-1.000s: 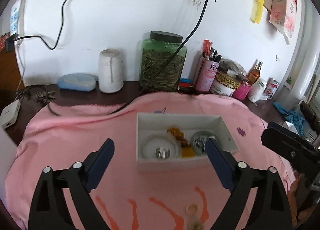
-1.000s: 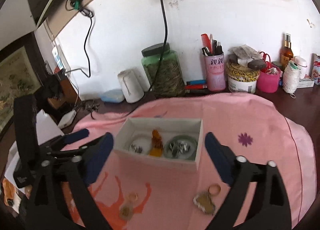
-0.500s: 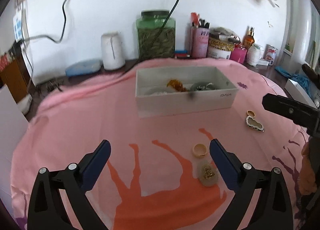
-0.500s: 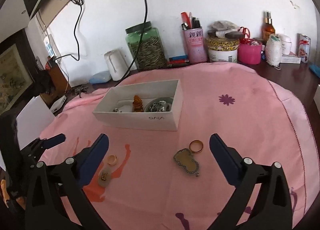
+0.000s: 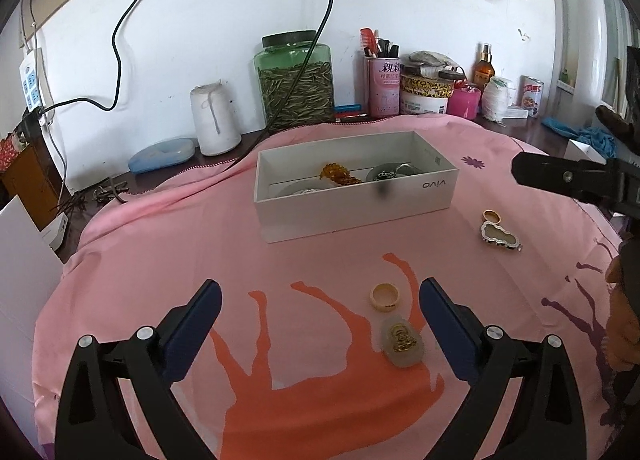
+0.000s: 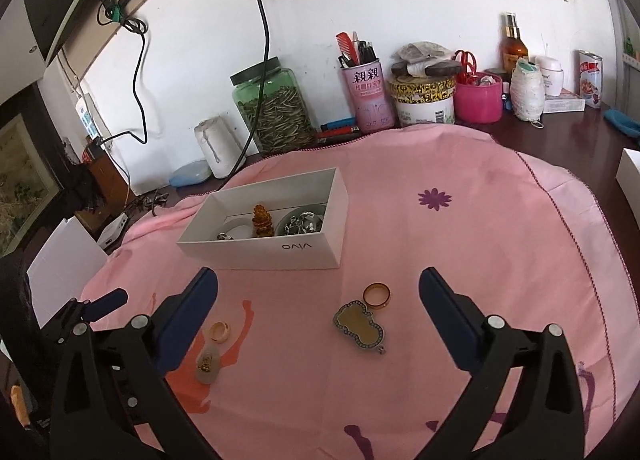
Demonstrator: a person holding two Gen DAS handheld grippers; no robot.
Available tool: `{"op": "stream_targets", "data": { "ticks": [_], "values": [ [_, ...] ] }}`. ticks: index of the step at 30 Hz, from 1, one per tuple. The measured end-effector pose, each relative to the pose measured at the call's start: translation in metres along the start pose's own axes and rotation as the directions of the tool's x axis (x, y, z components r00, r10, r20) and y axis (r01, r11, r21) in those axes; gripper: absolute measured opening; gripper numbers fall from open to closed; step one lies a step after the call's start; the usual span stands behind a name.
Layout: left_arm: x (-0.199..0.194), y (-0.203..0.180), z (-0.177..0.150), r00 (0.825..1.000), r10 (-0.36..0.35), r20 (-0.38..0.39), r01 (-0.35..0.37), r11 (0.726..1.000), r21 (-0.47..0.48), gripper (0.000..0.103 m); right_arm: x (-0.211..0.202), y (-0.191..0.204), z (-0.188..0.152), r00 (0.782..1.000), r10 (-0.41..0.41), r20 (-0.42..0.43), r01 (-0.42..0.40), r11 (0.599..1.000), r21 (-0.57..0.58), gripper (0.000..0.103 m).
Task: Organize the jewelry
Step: 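Move both grippers back toward the remaining rings and pendants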
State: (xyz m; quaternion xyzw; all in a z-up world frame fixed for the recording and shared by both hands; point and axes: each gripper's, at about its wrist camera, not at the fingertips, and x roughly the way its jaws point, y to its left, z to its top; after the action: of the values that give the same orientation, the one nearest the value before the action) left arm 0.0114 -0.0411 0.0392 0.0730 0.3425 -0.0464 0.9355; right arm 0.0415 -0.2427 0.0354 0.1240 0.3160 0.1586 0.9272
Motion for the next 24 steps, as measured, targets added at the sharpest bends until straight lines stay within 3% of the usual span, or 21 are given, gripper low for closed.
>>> {"op": "stream_targets", "data": {
  "ticks": [6,12,15,18,22,24],
  "values": [
    [0.006,0.006,0.000,1.000,0.013,-0.017,-0.013,1.000,-0.015,0.097,-0.009,-0.006,0.005,0.997,-0.075,0.030,0.075,0.997,-0.001,0.096],
    [0.014,0.020,0.003,0.998,0.043,-0.039,-0.045,0.998,-0.046,0.097,-0.002,-0.026,0.008,0.995,-0.094,-0.014,0.095,0.991,0.090,0.096],
    [0.016,0.025,0.004,0.999,0.021,-0.044,-0.024,0.997,-0.072,0.097,0.001,-0.036,0.008,0.998,-0.051,-0.048,0.058,0.987,0.151,0.096],
    [0.022,0.026,0.007,0.996,-0.057,-0.072,0.050,0.994,-0.096,0.097,0.000,-0.043,0.009,0.998,-0.004,-0.061,0.016,0.979,0.204,0.096],
    [0.033,0.028,0.009,0.963,-0.241,-0.117,0.217,0.958,-0.188,0.097,-0.002,-0.042,0.010,0.997,0.036,-0.067,-0.021,0.974,0.224,0.096],
    [0.041,0.026,0.008,0.951,-0.273,-0.144,0.242,0.949,-0.203,0.097,-0.003,-0.041,0.010,0.997,0.038,-0.064,-0.023,0.975,0.222,0.096]
  ]
}}
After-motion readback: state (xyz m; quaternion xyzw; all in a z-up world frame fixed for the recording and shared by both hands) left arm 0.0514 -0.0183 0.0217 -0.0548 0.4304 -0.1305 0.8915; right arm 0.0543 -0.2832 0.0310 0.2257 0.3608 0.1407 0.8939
